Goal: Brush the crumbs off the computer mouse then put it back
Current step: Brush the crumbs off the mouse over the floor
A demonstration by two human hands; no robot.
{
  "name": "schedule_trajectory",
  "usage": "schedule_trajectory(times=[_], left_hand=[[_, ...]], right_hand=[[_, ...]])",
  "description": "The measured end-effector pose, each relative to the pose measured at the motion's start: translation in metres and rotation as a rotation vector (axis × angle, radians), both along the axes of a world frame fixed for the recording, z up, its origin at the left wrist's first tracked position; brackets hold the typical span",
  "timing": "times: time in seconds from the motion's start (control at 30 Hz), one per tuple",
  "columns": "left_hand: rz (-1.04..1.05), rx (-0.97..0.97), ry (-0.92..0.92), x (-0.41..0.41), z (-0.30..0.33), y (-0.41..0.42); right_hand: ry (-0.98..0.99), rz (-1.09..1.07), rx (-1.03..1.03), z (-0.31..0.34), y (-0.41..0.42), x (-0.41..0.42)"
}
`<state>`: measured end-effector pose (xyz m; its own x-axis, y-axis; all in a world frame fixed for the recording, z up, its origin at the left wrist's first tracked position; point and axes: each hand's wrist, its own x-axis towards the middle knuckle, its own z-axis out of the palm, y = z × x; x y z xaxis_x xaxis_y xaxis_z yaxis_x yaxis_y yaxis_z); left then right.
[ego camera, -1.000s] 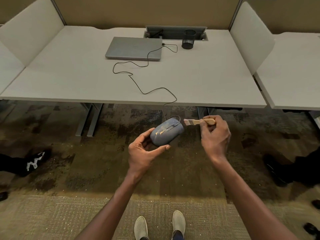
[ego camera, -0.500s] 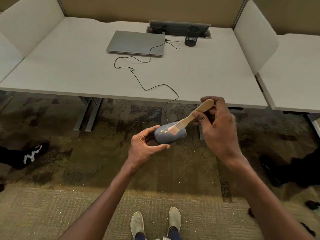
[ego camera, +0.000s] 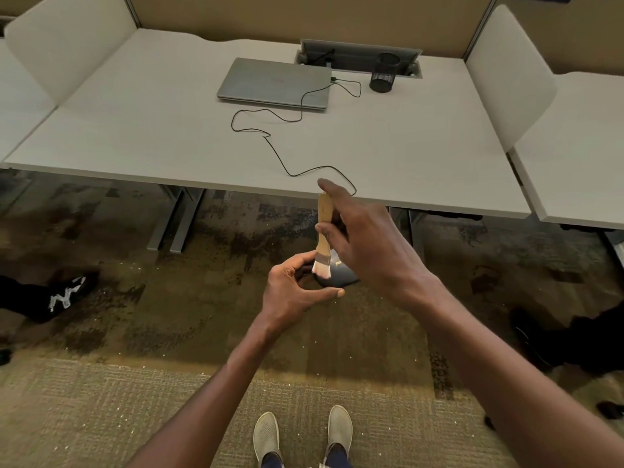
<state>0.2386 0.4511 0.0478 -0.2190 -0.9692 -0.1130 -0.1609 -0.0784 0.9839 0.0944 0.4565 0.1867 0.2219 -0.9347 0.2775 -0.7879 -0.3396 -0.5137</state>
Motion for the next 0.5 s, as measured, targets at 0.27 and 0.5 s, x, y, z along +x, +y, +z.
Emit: schedule_trajectory(times=[0.27, 0.5], left_hand=[[0.003, -0.027, 0.017, 0.005, -0.005, -0.003], [-0.02, -0.016, 0.039, 0.009, -0.004, -0.007]], right_hand=[[-0.004, -0.106, -0.034, -0.003, -0.022, -0.006], [-0.112, -0.248, -0.054, -0.008, -0.032, -0.028]])
